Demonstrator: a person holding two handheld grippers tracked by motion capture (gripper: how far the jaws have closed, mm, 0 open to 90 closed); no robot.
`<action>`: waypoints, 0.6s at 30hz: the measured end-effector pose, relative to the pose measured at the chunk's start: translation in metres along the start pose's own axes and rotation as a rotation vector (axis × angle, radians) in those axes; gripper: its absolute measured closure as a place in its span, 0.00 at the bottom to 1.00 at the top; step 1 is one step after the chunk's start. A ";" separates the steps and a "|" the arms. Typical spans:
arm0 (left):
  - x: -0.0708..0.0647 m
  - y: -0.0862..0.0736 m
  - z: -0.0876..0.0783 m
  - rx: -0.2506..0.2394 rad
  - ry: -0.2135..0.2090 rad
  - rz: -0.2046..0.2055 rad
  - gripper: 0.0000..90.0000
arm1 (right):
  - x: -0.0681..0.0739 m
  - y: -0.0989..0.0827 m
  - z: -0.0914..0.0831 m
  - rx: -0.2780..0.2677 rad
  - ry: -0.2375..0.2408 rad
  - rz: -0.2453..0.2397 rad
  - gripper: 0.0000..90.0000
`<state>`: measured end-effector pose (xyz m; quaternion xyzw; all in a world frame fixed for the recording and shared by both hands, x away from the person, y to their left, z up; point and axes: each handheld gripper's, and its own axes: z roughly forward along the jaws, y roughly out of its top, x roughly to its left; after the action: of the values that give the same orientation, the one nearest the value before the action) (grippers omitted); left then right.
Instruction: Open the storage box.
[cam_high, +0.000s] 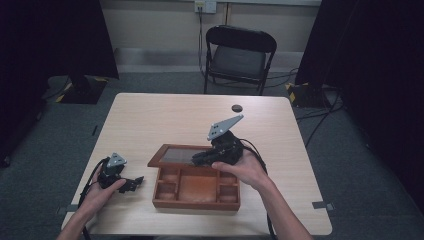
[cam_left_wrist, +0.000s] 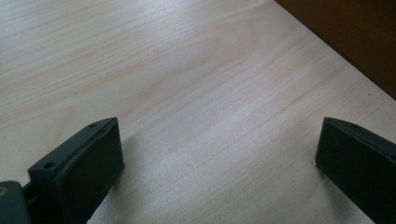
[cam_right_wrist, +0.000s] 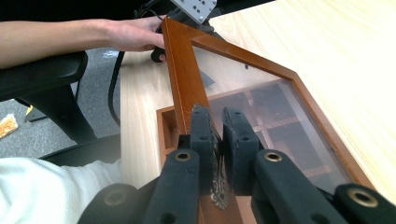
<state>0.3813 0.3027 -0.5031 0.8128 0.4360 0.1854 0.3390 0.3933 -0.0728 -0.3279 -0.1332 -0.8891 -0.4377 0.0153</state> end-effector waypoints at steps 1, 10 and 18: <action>0.000 0.000 0.000 0.000 0.000 0.000 0.00 | 0.000 0.000 0.000 0.001 0.001 -0.002 0.93; 0.000 0.000 0.000 0.000 0.000 0.000 0.00 | -0.004 0.006 -0.003 0.006 0.002 -0.003 0.93; 0.000 0.000 0.000 0.000 0.000 0.000 0.00 | -0.007 0.009 -0.005 0.010 0.000 -0.006 0.93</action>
<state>0.3813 0.3027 -0.5031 0.8128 0.4359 0.1856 0.3388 0.4016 -0.0727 -0.3186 -0.1304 -0.8916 -0.4333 0.0147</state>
